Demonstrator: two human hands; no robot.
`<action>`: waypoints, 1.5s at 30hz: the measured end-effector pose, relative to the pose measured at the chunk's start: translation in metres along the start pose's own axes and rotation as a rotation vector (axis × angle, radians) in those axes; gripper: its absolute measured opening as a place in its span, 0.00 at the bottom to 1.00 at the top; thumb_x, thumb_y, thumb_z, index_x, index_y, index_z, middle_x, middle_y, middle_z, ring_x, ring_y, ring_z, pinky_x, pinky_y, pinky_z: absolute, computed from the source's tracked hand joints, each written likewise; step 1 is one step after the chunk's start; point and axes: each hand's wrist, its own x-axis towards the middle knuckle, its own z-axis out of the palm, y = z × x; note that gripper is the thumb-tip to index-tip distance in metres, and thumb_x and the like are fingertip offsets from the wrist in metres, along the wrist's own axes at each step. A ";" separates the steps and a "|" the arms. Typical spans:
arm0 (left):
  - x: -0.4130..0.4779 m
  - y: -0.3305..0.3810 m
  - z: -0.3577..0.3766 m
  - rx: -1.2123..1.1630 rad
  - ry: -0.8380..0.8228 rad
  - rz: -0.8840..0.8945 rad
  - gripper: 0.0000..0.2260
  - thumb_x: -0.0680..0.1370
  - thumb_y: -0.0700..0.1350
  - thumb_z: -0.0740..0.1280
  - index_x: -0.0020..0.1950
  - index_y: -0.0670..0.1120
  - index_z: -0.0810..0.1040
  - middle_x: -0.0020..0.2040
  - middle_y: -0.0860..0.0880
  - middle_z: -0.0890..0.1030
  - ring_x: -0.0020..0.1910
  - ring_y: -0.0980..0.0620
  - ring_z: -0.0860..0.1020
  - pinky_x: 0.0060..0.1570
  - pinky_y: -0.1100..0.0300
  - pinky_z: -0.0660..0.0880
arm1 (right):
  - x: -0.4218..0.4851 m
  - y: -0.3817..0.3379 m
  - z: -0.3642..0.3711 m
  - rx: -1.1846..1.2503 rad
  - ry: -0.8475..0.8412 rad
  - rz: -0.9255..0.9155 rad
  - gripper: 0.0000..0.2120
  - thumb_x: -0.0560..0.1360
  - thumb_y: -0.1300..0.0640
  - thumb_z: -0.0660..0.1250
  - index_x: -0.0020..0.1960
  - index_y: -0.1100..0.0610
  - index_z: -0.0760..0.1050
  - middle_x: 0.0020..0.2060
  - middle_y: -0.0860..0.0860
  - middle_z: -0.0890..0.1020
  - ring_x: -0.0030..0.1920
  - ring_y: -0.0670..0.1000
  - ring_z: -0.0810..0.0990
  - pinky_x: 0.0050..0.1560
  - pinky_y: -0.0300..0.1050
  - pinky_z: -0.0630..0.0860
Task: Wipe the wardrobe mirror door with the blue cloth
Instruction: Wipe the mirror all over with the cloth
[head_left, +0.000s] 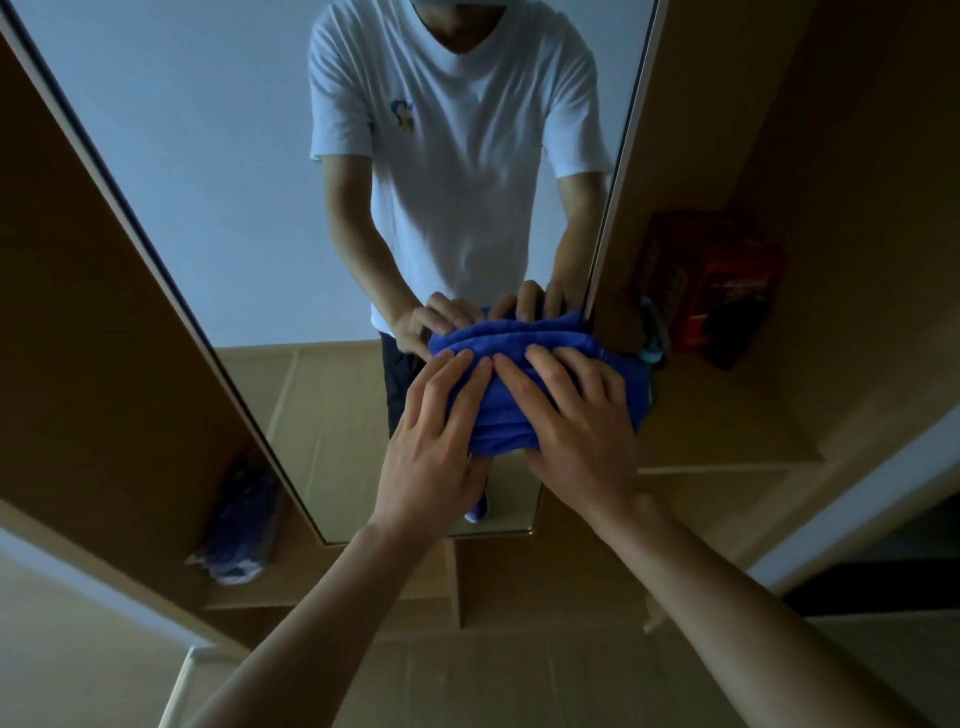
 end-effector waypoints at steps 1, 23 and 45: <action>-0.007 -0.002 0.003 0.000 -0.024 -0.009 0.28 0.77 0.41 0.66 0.77 0.39 0.68 0.76 0.41 0.67 0.78 0.40 0.63 0.76 0.48 0.65 | -0.007 -0.002 0.005 0.002 -0.011 0.002 0.31 0.72 0.58 0.72 0.74 0.50 0.69 0.68 0.54 0.75 0.67 0.58 0.71 0.66 0.54 0.65; -0.134 -0.018 0.084 -0.026 -0.438 -0.279 0.32 0.74 0.30 0.73 0.77 0.36 0.67 0.76 0.38 0.70 0.78 0.38 0.65 0.63 0.45 0.79 | -0.148 -0.051 0.097 0.144 -0.371 0.110 0.22 0.78 0.62 0.59 0.72 0.56 0.73 0.67 0.57 0.77 0.68 0.60 0.75 0.69 0.57 0.71; -0.194 -0.042 0.160 -0.018 -0.731 -0.546 0.33 0.79 0.36 0.66 0.82 0.47 0.59 0.81 0.51 0.62 0.81 0.50 0.55 0.74 0.57 0.66 | -0.214 -0.081 0.157 0.282 -0.729 0.312 0.26 0.70 0.60 0.77 0.67 0.57 0.78 0.61 0.55 0.82 0.63 0.56 0.80 0.63 0.51 0.78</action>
